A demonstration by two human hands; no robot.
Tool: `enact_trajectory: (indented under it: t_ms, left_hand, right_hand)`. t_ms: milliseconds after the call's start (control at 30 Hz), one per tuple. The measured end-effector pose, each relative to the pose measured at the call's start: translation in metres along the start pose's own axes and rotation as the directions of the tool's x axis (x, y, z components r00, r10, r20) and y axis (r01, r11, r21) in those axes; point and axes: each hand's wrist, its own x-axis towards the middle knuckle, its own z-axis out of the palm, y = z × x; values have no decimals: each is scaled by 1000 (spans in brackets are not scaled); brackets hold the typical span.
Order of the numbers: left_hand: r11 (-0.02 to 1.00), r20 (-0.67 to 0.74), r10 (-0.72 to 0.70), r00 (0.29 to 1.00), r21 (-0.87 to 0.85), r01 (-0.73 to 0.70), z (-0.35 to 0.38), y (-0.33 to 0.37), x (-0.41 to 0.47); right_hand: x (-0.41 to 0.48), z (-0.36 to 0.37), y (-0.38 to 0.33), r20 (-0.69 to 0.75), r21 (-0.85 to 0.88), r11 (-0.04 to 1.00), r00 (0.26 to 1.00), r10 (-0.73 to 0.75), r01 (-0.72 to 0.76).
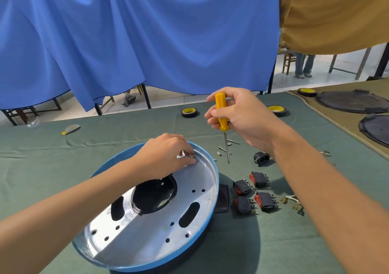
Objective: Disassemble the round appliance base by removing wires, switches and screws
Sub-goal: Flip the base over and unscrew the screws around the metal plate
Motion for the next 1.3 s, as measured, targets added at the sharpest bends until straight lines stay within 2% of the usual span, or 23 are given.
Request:
enact_trajectory:
  t_ms: [167, 233, 400, 500, 600, 767, 833, 933, 1000, 1100, 1200, 1300]
  left_hand:
    - [998, -59, 45, 997, 53, -41, -1, 11, 6]
    - [1000, -97, 22, 995, 23, -20, -6, 15, 8]
    - [956, -255, -141, 957, -285, 65, -29, 19, 23]
    - [893, -330, -200, 923, -449, 33, -35, 29, 33]
    - [831, -334, -243, 911, -556, 18, -30, 39, 43]
    - [752, -280, -288, 916, -658, 35, -16, 43, 56]
    - [791, -254, -249, 935, -610, 45, -10, 40, 58]
    - [920, -171, -192, 967, -375, 116, -1, 27, 55]
    - [958, -85, -171, 982, -246, 146, 3, 16, 50]
    - [983, 7, -150, 989, -106, 150, 4, 0, 44]
    - [980, 131, -189, 973, -33, 195, 0, -13, 41]
    - [976, 214, -201, 956, -37, 214, -4, -25, 37]
  right_hand:
    - [0, -3, 2, 4, -27, 1000, 1000, 0, 0]
    - [1, -4, 2, -1, -29, 1000, 1000, 1, -1]
    - [1, -8, 3, -19, -71, 997, 1000, 12, -13]
    - [0, -12, 4, 90, -178, 983, 993, 70, -53]
    - [-2, -15, 8, 166, -274, 959, 978, 127, -78]
    - [3, -24, 17, 52, -380, 924, 995, 79, -54]
    - [6, -31, 23, 28, -487, 868, 993, 119, -90]
    - [11, -38, 38, 1, -685, 712, 978, 210, -152]
    - [13, -35, 49, -4, -764, 623, 967, 256, -169]
    - [13, -25, 63, -17, -835, 523, 959, 284, -170]
    - [12, -17, 71, -12, -887, 441, 961, 277, -139]
    - [12, -14, 74, -7, -921, 371, 957, 289, -119]
